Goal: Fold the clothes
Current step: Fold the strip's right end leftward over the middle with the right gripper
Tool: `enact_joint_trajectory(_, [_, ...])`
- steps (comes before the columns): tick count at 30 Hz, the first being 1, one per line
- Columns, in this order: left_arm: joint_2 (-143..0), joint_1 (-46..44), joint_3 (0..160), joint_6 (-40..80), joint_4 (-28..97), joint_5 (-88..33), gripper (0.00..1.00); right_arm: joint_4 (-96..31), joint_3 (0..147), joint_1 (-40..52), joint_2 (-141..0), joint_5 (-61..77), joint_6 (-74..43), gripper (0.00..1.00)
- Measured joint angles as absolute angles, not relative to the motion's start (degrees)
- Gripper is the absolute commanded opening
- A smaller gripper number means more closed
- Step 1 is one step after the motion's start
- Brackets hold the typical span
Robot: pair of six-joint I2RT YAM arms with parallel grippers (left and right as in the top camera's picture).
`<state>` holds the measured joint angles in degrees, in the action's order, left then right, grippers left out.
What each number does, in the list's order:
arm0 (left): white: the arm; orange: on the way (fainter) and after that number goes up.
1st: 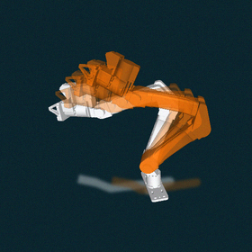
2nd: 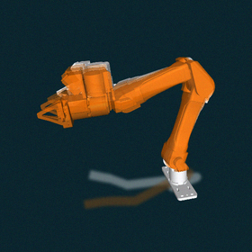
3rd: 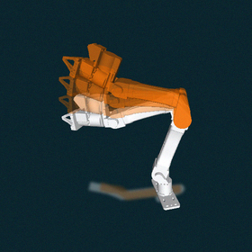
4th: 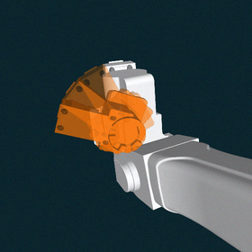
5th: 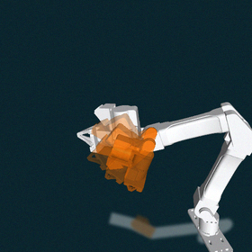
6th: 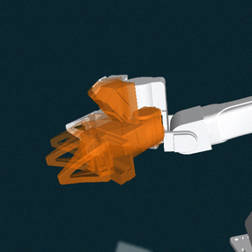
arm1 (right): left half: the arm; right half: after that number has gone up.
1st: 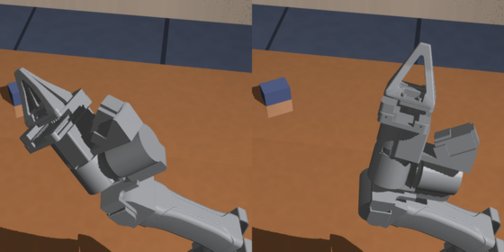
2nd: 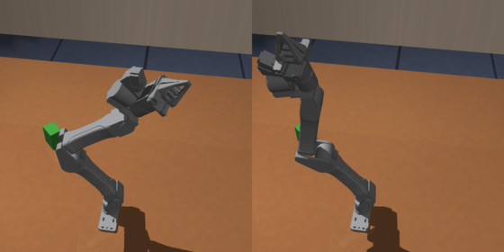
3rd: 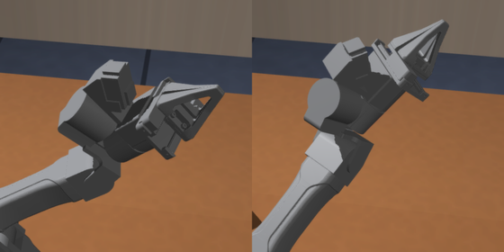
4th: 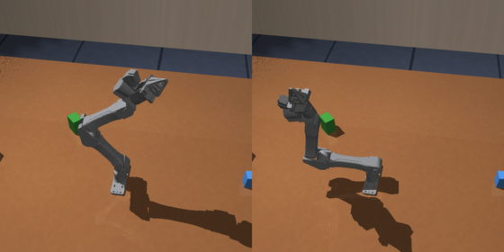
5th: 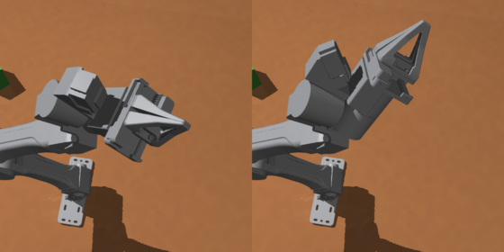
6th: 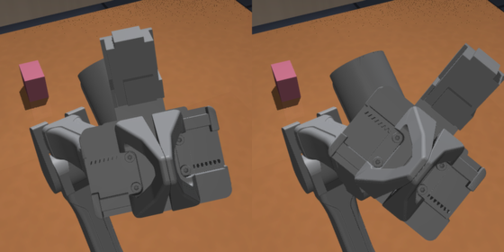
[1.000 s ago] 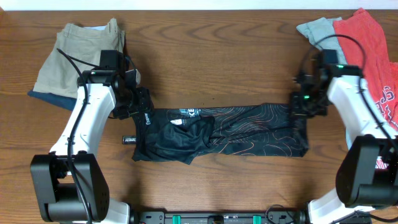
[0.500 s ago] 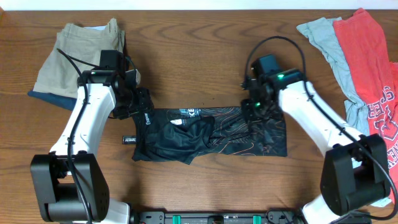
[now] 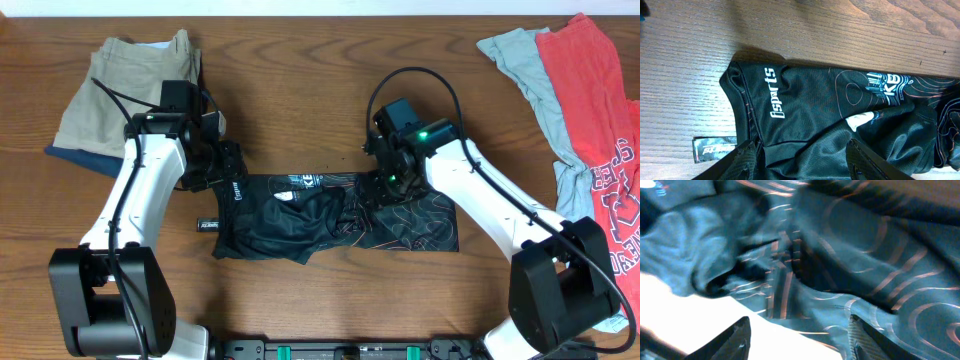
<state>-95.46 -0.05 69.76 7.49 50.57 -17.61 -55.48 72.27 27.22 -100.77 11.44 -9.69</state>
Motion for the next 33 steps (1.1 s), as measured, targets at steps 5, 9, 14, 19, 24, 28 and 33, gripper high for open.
enact_joint_trajectory(5, [-95.46,-0.05,69.76,7.46,50.68,-17.61,0.6,-57.04,72.25,27.16,-100.77,3.27,-12.32,0.66])
enact_joint_trajectory(9, [-95.46,-0.05,69.76,7.46,50.74,-17.61,0.6,-57.23,71.96,26.85,-100.77,-0.1,-13.76,0.65])
enact_joint_trajectory(14, [-95.46,-0.05,69.76,7.49,50.76,-17.58,0.6,-53.56,68.12,26.0,-100.77,-0.01,-14.5,0.66])
enact_joint_trajectory(19, [-95.46,-0.05,69.76,7.46,50.74,-17.58,0.6,-47.05,61.52,25.78,-100.77,1.41,-14.7,0.61])
enact_joint_trajectory(24, [-95.46,-0.05,69.76,7.49,50.76,-17.58,0.6,-44.71,58.78,25.78,-100.77,3.73,-14.5,0.21])
enact_joint_trajectory(28, [-95.46,-0.05,69.76,7.46,50.76,-17.61,0.6,-44.29,58.78,25.74,-100.77,12.01,-10.52,0.2])
enact_joint_trajectory(33, [-95.46,-0.05,69.76,7.46,50.76,-17.61,0.6,-44.75,58.78,25.74,-100.77,27.64,-1.02,0.59])
